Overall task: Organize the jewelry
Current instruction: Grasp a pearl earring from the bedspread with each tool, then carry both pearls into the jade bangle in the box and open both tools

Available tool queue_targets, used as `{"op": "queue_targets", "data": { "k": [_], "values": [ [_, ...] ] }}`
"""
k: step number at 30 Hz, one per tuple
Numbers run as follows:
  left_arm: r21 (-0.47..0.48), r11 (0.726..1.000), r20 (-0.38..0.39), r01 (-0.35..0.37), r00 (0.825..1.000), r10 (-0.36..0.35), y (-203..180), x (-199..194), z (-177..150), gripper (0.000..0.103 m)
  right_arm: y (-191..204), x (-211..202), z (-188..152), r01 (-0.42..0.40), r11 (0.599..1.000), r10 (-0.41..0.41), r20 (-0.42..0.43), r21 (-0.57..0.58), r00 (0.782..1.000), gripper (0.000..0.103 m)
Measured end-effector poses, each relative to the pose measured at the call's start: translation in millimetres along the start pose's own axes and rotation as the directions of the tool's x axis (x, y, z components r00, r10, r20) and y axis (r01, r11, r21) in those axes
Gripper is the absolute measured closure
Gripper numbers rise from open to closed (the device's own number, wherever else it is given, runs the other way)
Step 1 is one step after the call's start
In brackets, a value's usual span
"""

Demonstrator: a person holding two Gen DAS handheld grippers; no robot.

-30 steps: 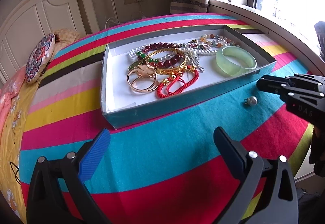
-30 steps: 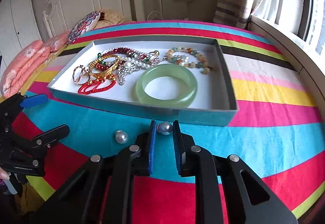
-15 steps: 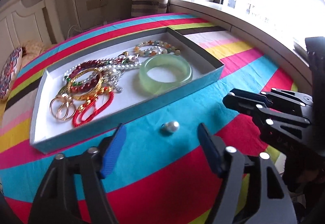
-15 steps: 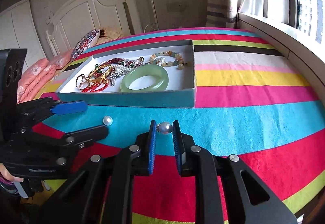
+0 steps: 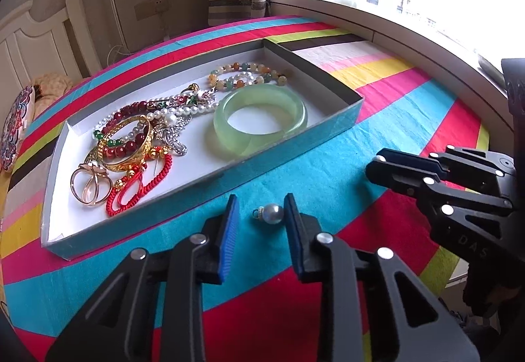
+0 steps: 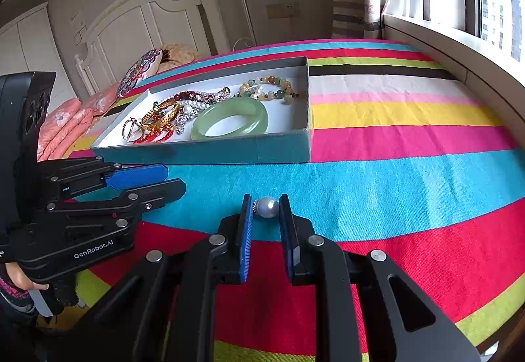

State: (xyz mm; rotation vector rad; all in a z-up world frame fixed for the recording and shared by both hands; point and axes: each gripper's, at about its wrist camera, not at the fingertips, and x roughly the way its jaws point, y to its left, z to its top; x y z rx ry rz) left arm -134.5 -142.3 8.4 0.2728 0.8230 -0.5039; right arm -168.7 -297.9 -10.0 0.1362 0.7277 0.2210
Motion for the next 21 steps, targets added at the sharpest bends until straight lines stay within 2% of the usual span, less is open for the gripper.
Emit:
{"op": "queue_targets", "data": {
  "k": [3, 11, 16, 21],
  "values": [
    [-0.009, 1.000, 0.006, 0.008, 1.000, -0.008, 2, -1, -1, 0.084, 1, 0, 0, 0.008, 1.000, -0.008, 0.002, -0.004, 1.000, 0.085],
    [-0.028, 0.999, 0.016, 0.026, 1.000, -0.025, 5, -3, -3, 0.084, 2, 1, -2, 0.017, 1.000, -0.017, 0.012, -0.007, 1.000, 0.085],
    [-0.033, 0.999, 0.045, 0.025, 0.999, -0.023, 6, -9, -3, 0.084, 3, -1, -1, 0.011, 1.000, -0.011, 0.021, -0.003, 1.000, 0.085],
    [-0.039, 0.999, 0.089, 0.029, 0.996, -0.026, 8, -19, 3, 0.084, 10, -12, 10, 0.015, 0.999, -0.013, 0.064, -0.034, 0.998, 0.085]
  ]
}}
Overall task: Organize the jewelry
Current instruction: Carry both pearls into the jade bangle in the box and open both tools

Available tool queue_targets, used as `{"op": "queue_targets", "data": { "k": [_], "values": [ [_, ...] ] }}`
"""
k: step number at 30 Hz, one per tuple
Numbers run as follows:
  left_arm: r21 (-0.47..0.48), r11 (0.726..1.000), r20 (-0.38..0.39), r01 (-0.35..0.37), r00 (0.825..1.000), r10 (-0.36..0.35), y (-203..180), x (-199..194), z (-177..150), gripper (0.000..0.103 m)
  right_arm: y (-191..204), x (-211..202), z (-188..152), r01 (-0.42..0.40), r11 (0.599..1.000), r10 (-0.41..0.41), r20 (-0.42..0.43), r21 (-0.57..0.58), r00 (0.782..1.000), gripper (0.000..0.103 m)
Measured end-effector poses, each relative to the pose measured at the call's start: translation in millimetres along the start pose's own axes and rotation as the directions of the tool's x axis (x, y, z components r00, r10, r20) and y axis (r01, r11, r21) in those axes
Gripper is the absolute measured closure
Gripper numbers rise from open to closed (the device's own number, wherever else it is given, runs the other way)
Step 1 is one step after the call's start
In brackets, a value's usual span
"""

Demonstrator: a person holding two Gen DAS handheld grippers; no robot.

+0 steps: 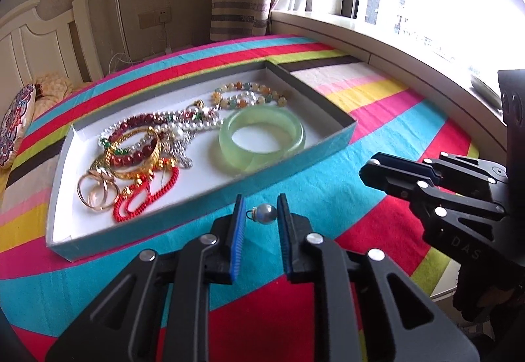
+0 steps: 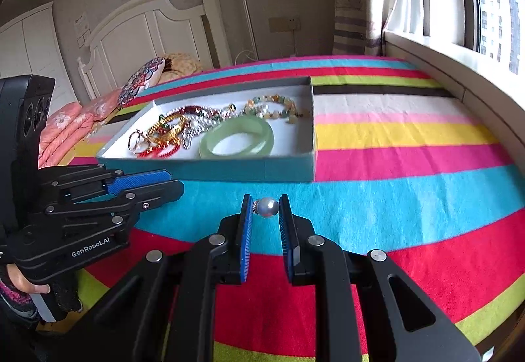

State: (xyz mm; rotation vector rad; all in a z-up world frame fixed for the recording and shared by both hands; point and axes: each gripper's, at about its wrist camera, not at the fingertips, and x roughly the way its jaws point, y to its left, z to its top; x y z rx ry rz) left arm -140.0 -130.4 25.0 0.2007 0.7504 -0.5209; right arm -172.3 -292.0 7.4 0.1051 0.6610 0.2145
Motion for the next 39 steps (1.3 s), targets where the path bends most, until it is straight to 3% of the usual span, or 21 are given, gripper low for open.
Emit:
{"op": "queue_targets", "data": {
  "k": [4, 10, 20, 22, 23, 24, 26, 28, 31, 33, 35, 39],
  "values": [
    [-0.018, 1.000, 0.040, 0.009, 0.999, -0.008, 4, -5, 18, 0.084, 5, 1, 16, -0.002, 1.000, 0.003, 0.017, -0.029, 1.000, 0.085],
    [-0.098, 0.986, 0.062, 0.136, 0.990, -0.131, 21, 0, 53, 0.084, 20, 14, 38, -0.021, 0.996, 0.021, -0.010, -0.087, 1.000, 0.085],
    [-0.126, 0.972, -0.017, 0.198, 0.979, -0.202, 25, 40, 83, 0.084, 35, 58, 67, -0.044, 0.985, 0.024, -0.118, -0.169, 0.993, 0.085],
    [-0.137, 0.972, -0.026, 0.191, 0.980, -0.196, 27, 46, 82, 0.080, 36, 63, 68, -0.038, 0.984, 0.017, -0.122, -0.171, 0.992, 0.085],
    [-0.144, 0.973, -0.029, 0.183, 0.982, -0.189, 28, 47, 81, 0.062, 35, 64, 69, -0.039, 0.986, 0.017, -0.129, -0.163, 0.992, 0.080],
    [-0.153, 0.973, -0.018, 0.172, 0.984, -0.176, 30, 47, 80, 0.044, 34, 64, 68, -0.042, 0.987, 0.022, -0.130, -0.154, 0.991, 0.073],
    [-0.163, 0.975, 0.007, 0.150, 0.989, -0.151, 36, 43, 77, 0.039, 30, 60, 67, -0.047, 0.990, 0.031, -0.117, -0.134, 0.993, 0.049],
    [-0.177, 0.977, 0.024, 0.123, 0.992, -0.120, 43, 37, 72, 0.038, 29, 55, 64, -0.047, 0.991, 0.035, -0.099, -0.125, 0.994, 0.046],
    [-0.189, 0.982, 0.104, 0.014, 0.995, 0.006, 51, 14, 62, 0.016, 28, 48, 61, -0.036, 0.993, 0.029, -0.070, -0.110, 0.997, 0.046],
    [-0.196, 0.977, 0.172, -0.086, 0.978, 0.121, 55, -5, 53, 0.002, 28, 44, 60, -0.011, 0.995, 0.007, -0.045, -0.097, 0.999, 0.043],
    [-0.228, 0.958, 0.233, -0.175, 0.945, 0.228, 59, -24, 43, 0.002, 28, 42, 59, 0.014, 0.997, -0.015, -0.017, -0.080, 1.000, 0.035],
    [-0.309, 0.905, 0.249, -0.291, 0.894, 0.372, 67, -44, 25, 0.002, 23, 39, 61, 0.055, 0.998, -0.055, 0.049, -0.004, 0.997, 0.032]
  ]
}}
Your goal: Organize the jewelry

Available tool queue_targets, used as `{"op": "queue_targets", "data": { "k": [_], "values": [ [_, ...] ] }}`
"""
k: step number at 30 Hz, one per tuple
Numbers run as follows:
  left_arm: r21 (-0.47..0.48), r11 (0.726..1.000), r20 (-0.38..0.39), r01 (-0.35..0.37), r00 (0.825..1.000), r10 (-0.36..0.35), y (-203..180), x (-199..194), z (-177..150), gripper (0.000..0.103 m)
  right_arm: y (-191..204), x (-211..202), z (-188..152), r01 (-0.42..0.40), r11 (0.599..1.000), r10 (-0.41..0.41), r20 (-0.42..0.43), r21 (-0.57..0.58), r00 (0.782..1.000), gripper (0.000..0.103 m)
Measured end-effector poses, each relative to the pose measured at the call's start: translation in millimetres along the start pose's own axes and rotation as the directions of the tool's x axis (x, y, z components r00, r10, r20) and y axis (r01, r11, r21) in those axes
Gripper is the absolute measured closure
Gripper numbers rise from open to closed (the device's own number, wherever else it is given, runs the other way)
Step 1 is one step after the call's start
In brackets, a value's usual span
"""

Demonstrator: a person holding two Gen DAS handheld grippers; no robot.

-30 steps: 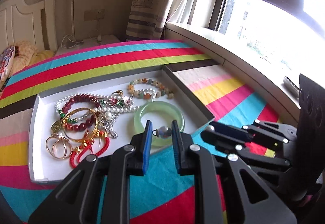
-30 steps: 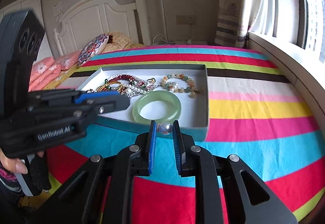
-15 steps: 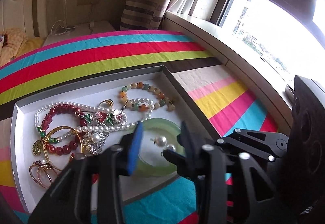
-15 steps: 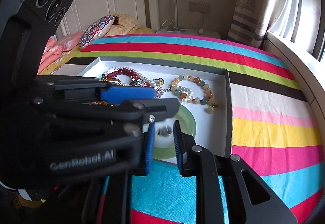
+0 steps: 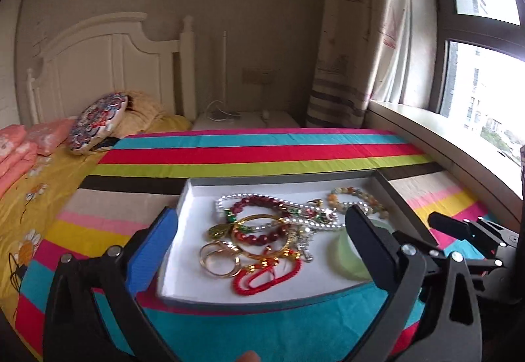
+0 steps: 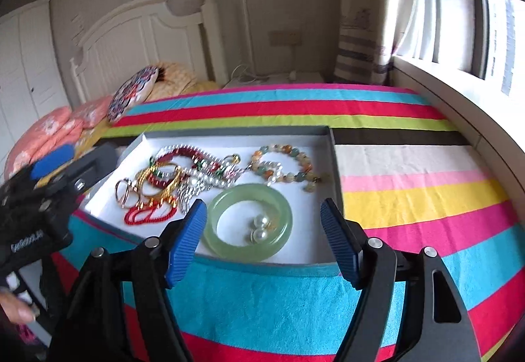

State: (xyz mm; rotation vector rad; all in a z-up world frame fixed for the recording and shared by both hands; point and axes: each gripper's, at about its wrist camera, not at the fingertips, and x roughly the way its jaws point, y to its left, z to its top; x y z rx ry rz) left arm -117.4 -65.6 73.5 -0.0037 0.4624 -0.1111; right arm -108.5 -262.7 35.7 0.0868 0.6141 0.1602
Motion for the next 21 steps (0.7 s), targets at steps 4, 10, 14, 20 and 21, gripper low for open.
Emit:
{"op": "queue_targets", "data": {
  "k": [4, 10, 14, 20, 21],
  "values": [
    [-0.032, 0.999, -0.020, -0.044, 0.999, 0.044, 9, 4, -11, 0.002, 1, -1, 3, 0.022, 1.000, -0.024, 0.062, 0.019, 0.998, 0.020],
    [-0.080, 0.992, -0.056, -0.095, 0.994, 0.091, 19, 10, -18, 0.002, 8, -3, 6, 0.020, 1.000, -0.020, 0.093, -0.007, 0.996, 0.017],
    [-0.084, 0.994, -0.042, -0.065, 0.997, 0.062, 21, 7, -20, 0.002, 10, -4, 6, 0.027, 1.000, -0.026, 0.100, -0.009, 0.995, 0.017],
    [-0.067, 0.996, -0.003, -0.064, 0.998, 0.064, 16, -1, -20, 0.002, 10, -10, 4, 0.037, 0.999, -0.036, 0.134, -0.002, 0.990, 0.017],
    [-0.063, 0.996, 0.002, -0.067, 0.998, 0.067, 15, -2, -20, 0.002, 11, -11, 3, 0.043, 0.999, -0.043, 0.138, -0.002, 0.990, 0.017]
  ]
}}
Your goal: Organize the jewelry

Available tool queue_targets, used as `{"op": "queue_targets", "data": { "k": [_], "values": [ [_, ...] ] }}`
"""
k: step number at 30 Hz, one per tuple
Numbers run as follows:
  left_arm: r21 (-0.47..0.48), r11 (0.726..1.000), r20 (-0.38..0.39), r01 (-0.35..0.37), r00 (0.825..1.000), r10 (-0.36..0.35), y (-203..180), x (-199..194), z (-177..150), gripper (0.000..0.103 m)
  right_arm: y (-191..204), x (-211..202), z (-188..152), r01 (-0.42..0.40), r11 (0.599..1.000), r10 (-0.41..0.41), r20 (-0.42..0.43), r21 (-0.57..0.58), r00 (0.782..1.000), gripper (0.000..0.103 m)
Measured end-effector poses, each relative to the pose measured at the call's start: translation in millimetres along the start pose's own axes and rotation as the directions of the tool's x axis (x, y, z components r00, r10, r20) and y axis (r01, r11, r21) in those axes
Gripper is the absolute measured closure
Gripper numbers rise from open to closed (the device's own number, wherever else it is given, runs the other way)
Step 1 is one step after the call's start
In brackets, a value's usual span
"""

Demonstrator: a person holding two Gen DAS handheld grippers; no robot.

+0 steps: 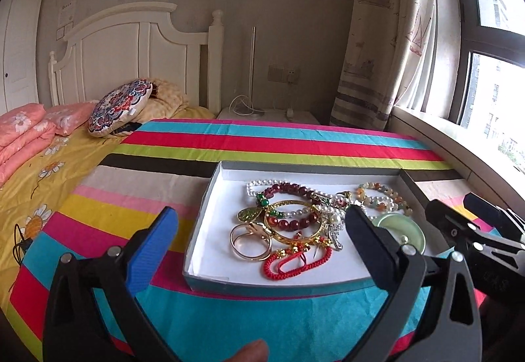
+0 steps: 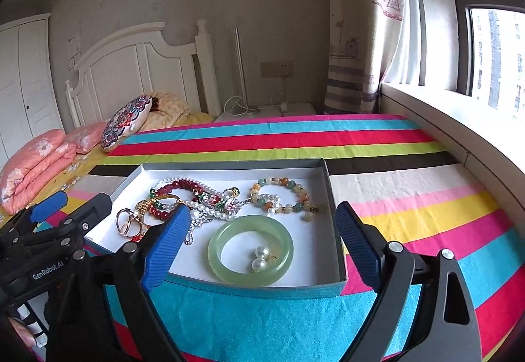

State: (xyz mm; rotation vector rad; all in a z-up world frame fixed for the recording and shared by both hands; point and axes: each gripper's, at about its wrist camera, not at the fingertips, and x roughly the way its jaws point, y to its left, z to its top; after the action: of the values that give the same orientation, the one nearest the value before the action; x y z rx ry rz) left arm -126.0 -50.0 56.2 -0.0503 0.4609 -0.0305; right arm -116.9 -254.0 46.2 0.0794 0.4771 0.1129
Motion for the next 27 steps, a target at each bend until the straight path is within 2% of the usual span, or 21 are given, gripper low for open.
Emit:
{"op": "queue_targets", "data": {
  "k": [9, 27],
  "values": [
    [0.039, 0.999, 0.016, -0.028, 0.999, 0.028, -7.3, -2.8, 0.1, 0.002, 0.3, -1.2, 0.0, 0.004, 1.000, -0.004, 0.005, -0.004, 1.000, 0.017],
    [0.057, 0.998, 0.026, -0.027, 0.999, 0.026, -9.7, -4.1, -0.3, 0.002, -0.4, -2.3, 0.3, 0.005, 1.000, -0.005, 0.007, -0.003, 1.000, 0.017]
  ]
}}
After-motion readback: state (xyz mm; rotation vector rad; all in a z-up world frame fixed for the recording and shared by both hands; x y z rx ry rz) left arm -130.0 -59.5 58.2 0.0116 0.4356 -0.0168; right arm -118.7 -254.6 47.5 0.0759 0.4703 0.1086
